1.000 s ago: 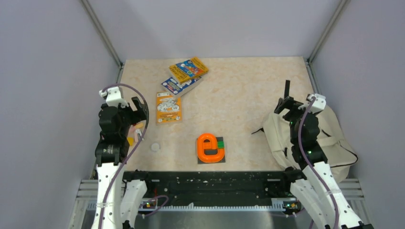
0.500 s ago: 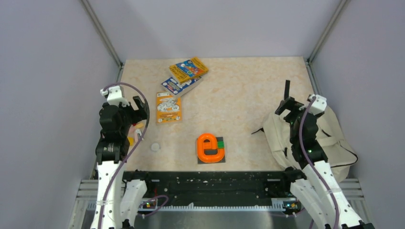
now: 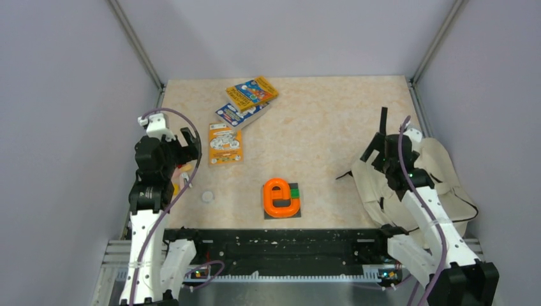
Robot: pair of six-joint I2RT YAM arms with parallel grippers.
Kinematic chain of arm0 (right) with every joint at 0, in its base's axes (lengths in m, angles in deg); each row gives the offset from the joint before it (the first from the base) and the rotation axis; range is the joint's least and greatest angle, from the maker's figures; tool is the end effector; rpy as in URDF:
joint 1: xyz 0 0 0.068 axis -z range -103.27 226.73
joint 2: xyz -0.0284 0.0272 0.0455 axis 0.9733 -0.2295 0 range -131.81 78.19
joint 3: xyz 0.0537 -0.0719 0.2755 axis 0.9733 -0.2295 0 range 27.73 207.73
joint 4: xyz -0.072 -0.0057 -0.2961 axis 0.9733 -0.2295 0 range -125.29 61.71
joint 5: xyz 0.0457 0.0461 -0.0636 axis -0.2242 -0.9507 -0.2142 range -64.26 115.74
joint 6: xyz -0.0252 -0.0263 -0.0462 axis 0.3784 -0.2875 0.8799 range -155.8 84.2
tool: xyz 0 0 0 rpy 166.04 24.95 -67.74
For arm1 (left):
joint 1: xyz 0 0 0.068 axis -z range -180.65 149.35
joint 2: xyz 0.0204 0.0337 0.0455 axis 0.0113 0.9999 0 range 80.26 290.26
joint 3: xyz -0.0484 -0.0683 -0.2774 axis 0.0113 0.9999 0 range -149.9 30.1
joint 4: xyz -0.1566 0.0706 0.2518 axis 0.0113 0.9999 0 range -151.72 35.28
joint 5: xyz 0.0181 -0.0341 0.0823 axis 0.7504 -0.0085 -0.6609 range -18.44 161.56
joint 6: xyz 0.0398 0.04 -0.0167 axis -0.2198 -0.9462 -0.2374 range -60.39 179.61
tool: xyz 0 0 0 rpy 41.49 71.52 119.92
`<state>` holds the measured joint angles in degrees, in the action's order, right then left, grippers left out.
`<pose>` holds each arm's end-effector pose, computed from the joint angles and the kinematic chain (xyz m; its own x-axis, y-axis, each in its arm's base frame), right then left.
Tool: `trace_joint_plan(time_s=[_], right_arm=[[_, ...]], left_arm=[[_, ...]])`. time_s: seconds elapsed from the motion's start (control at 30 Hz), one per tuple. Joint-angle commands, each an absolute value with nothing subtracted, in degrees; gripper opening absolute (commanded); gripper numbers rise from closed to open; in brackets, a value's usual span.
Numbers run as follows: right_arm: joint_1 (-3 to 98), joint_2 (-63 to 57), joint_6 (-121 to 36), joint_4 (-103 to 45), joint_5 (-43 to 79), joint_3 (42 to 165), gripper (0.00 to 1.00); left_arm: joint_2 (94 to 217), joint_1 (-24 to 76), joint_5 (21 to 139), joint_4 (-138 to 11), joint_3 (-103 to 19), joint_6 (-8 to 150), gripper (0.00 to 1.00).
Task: Pack the student bag
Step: Move the student bag to the center of the board.
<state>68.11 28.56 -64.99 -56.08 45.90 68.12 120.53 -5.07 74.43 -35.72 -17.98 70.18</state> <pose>0.2249 0.0192 0.2717 -0.4558 0.3940 -0.7981 0.4051 0.8903 0.2082 0.1955 0.0130 0.3579 -0.3007 -0.2070 -0.9310 -0.0861 0.9781 -0.1896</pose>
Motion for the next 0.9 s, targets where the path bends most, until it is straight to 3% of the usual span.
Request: trace_joint_plan(time_s=[0.0,0.23,0.57,0.87], right_arm=[[69.73,26.93,-70.74,-61.54,35.24,66.36,0.99],[69.39,23.6,-71.07,-64.49,33.73,66.21,0.99],[55.72,10.07,-71.87,-67.26,51.59,70.74,0.99],[54.49,6.92,-70.51,-67.67,56.52,71.3,0.99]], left_arm=[[120.31,-5.3,76.57,-37.42,-18.26,70.91,0.93],[120.27,-5.3,80.2,-37.62,-18.2,71.64,0.93],[120.16,-5.24,82.12,-37.68,-18.11,72.01,0.95],[120.94,-5.22,82.21,-37.9,-17.89,72.09,0.98]])
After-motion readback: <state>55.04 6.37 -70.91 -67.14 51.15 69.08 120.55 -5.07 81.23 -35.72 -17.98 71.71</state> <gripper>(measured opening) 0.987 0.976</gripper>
